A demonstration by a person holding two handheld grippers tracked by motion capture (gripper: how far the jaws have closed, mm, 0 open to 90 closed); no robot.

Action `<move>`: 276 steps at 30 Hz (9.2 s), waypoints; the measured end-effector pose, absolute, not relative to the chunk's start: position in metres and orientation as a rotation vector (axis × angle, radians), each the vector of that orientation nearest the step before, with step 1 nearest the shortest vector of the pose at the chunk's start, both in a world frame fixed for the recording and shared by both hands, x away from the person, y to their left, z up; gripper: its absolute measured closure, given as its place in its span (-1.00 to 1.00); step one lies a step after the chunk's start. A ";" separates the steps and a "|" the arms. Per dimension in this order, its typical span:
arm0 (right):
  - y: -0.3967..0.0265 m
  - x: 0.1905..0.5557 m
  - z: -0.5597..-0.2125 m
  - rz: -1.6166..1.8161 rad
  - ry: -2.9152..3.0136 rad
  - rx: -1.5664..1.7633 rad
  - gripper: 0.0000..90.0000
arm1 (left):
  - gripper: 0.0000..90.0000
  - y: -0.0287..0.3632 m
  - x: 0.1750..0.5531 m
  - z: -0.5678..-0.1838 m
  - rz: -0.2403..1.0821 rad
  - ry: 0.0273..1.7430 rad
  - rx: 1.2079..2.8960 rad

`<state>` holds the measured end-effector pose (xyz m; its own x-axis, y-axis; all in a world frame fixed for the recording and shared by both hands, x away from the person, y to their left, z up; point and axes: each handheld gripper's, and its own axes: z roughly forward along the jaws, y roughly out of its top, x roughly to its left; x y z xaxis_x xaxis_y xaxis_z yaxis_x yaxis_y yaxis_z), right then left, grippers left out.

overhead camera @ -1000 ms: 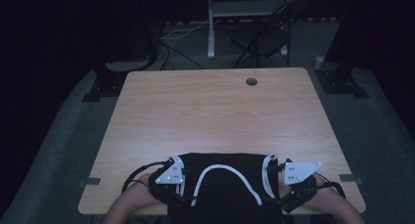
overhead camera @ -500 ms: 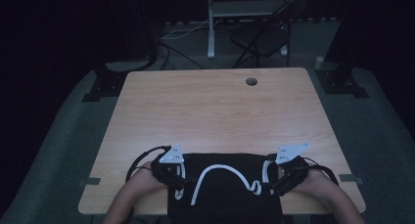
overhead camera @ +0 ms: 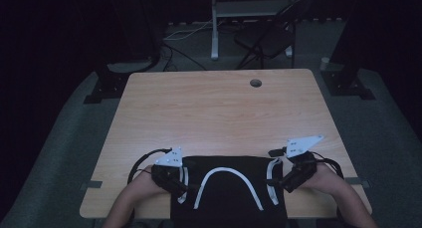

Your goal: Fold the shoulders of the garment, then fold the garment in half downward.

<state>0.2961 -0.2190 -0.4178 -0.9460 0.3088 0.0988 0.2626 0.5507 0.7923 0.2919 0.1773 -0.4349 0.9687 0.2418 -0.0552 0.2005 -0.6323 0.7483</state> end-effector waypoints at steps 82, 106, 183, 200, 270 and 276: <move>-0.318 0.211 -0.439 1.156 1.879 1.409 -0.97 | -0.56 0.314 0.244 -0.439 0.497 0.925 2.004; -0.300 0.225 -0.431 1.224 2.015 1.308 -0.97 | -0.56 0.299 0.244 -0.438 0.447 0.868 2.042; -0.216 0.295 -0.437 1.173 2.562 0.941 0.80 | 0.75 0.202 0.287 -0.435 0.422 0.553 2.290; -0.210 0.309 -0.424 1.142 2.441 0.854 0.82 | 0.84 0.198 0.302 -0.420 0.695 0.570 2.222; -0.190 0.387 -0.404 1.235 1.974 0.764 0.81 | 0.86 0.195 0.395 -0.406 0.797 0.800 1.852; -0.188 0.371 -0.401 1.267 1.975 0.697 0.81 | 0.86 0.197 0.372 -0.405 0.824 0.687 1.874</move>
